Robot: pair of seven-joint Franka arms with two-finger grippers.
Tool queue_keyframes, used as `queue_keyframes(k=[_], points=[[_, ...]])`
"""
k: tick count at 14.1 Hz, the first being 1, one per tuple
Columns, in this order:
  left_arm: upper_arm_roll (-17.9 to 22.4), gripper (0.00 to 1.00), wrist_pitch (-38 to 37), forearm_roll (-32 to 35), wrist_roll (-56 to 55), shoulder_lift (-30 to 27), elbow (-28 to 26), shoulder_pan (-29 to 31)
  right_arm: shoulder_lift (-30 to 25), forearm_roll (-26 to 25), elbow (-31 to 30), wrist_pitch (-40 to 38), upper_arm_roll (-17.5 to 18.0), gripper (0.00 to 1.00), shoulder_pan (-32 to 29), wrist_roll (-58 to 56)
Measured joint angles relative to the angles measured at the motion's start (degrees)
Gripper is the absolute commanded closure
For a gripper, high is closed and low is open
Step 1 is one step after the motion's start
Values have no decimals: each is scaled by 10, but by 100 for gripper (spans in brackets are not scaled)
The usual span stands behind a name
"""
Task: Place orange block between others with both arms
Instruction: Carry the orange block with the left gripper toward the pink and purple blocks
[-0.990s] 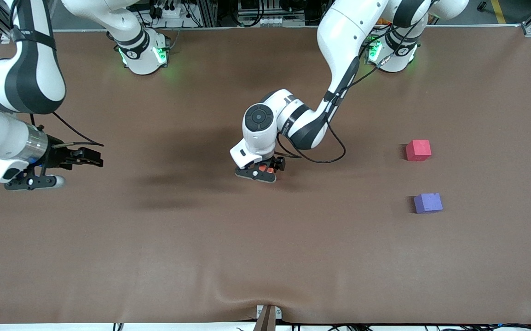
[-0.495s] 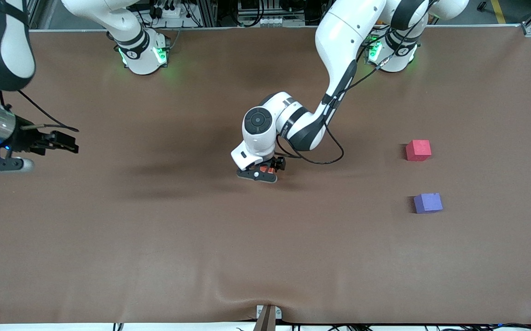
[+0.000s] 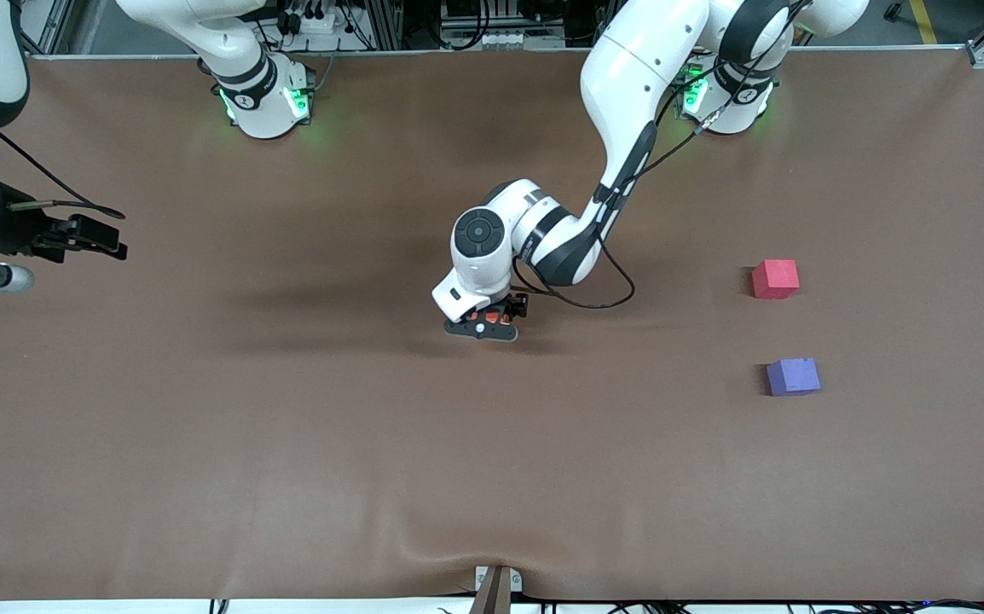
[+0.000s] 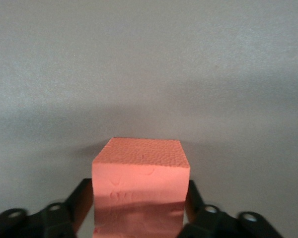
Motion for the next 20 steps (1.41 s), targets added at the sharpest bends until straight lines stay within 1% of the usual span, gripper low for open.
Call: queue_keyframes(k=[1,3,4,6,8,10,12,13,15,17,20], points=[[0,67,0,0,-2,0,0,0,-1,-3,10,-1,17,0,-16,1],[0,94,0,0,-6,0,2,0,-1,-4,36,-8,51,0,-50,2],[0,98,1,0,-7,0,3,0,-2,-4,46,-16,65,0,-65,2],[2,97,3,0,-10,-2,8,2,-2,-5,63,-32,85,0,-87,3],[9,100,-10,0,-23,-19,15,12,-3,-6,76,-44,90,0,-92,3],[12,100,-71,0,-24,-61,21,40,-4,-9,85,-54,90,0,-92,3],[13,97,-147,0,-20,-123,19,81,-5,-10,102,-78,91,0,-93,9],[14,96,-171,0,-18,-156,12,102,-6,-10,110,-89,91,0,-93,17],[15,95,-195,0,-1,-226,-24,149,-10,-11,124,-104,93,0,-93,28],[15,95,-200,0,43,-288,-82,197,-18,-19,130,-112,94,0,-93,31],[15,95,-200,0,116,-352,-166,279,-32,-24,130,-119,95,0,-93,32]])
